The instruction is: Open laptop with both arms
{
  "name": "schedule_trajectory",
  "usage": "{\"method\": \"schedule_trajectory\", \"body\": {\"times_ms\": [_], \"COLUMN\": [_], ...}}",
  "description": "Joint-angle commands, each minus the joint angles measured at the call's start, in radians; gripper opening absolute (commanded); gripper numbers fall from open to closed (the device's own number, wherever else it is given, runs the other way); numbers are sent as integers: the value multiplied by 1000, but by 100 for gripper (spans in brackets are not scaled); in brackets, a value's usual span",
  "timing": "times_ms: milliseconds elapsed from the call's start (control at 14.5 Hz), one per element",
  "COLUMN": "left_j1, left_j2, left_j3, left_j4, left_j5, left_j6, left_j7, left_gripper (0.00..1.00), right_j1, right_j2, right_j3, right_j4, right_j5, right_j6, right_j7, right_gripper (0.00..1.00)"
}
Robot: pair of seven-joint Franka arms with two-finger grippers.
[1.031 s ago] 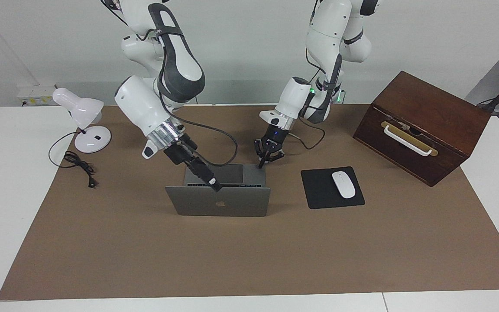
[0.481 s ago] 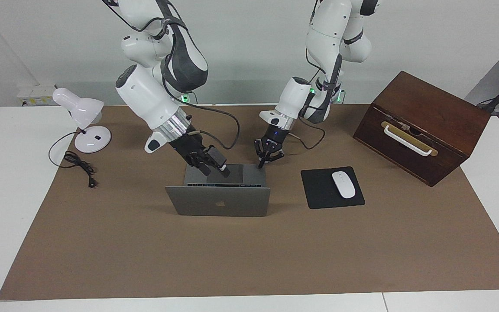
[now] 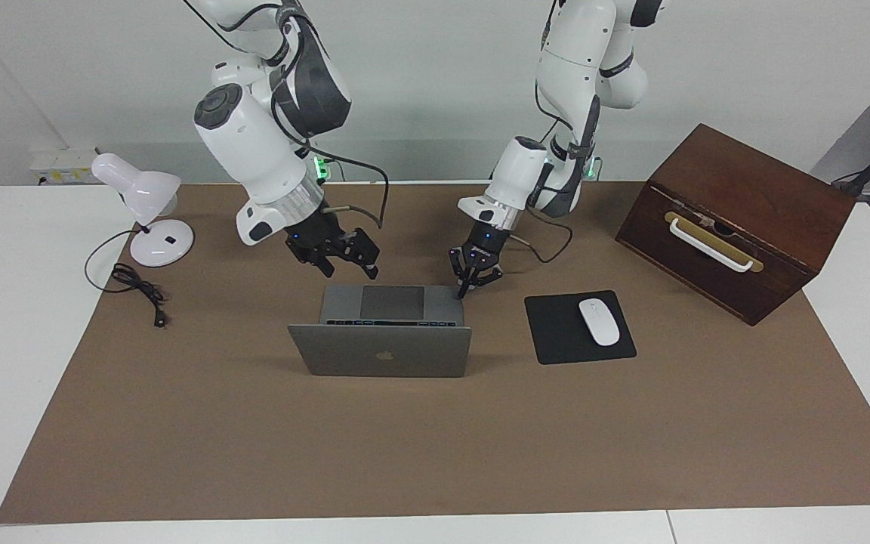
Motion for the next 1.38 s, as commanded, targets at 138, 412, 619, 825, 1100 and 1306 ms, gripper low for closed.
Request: {"method": "schedule_trajectory", "body": {"times_ms": [138,412,619,825,1100,1306], "left_j1": [21,46,80,113,190,251], "left_j2": [-81,-211,-289,-352,-435,-471], "left_j3": [-2,-2,-2,-2,-2,0], "left_j4": [2,11,42,111,252,335], "left_j5": [-33,-33,-33,-33,-31,-31], "left_j6": [-63,-271,-446,-669,-1035,-1220], "left_j7": [11,-7,-7,-1,32,91], "left_gripper": [0,0,0,0,0,0], "right_j1": [-32,-69,-84,-93,-106,-145], "right_j2": [-70,-131,-171,-199,-190,-141], "right_j3": [6,8,8,6,6,-6], "right_j4": [-6,-7,-9,-4,33,135], "right_j5": [-113,-182,-207,-224,-245,-238], "right_j6": [-171,-291,-367,-412,-411,-444], "right_j7": [-39,-120,-120,-132,-159,-272], "right_gripper": [100,100,100,100,100,100]}}
